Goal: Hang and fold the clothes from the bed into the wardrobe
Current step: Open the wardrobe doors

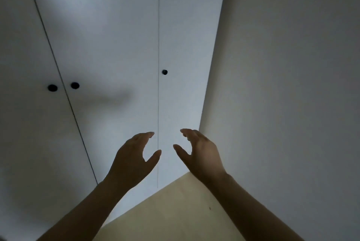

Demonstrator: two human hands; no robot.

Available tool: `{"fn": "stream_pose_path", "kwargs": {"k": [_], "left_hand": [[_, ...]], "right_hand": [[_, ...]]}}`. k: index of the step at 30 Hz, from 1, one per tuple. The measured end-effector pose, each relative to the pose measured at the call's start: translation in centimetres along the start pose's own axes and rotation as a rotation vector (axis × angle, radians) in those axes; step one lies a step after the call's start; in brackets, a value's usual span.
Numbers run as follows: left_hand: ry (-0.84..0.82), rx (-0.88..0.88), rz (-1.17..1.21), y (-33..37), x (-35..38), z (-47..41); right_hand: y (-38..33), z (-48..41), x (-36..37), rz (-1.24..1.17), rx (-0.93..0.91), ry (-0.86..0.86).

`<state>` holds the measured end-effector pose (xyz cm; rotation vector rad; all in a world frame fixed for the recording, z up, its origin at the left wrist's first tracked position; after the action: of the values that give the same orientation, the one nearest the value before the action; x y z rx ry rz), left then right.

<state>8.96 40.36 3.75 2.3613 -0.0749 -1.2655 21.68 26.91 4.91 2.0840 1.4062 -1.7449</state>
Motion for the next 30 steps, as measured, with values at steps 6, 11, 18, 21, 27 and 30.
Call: {"fn": "stream_pose_path", "kwargs": {"k": [6,11,18,21,27,30], "left_hand": [[0.059,-0.089,-0.081,-6.5,-3.6,-1.7],[0.111,-0.156,-0.133,-10.1,-6.0,-2.5],[0.207,-0.303,-0.245,-13.6,-9.0,-2.7],[0.251,-0.353,-0.281,-14.9,-10.2,-2.8],[0.301,-0.407,-0.326,-17.9,-13.0,-2.9],[0.335,-0.390,-0.339,-20.1,-14.4,-3.8]], "right_hand": [[-6.1,-5.4,4.9,-0.065,-0.091,-0.052],[-9.6,-9.3,7.8,-0.124,-0.192,-0.112],[-14.6,-13.6,10.9,-0.232,-0.404,-0.189],[-16.6,-15.4,12.4,-0.265,-0.473,-0.215],[-20.7,-17.7,15.4,-0.280,-0.556,-0.272],[-23.1,-19.0,16.9,-0.273,-0.560,-0.273]]}}
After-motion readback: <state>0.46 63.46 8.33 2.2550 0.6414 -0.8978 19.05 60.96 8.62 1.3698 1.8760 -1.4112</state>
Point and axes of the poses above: each hand's wrist, its own z-axis away from the middle knuckle, its own x-axis out of the palm, y = z × x, the point moved 4 cm from there along -z, towards the middle knuckle, and after that the axes turned 12 degrees about x, right-handed, at the moved point
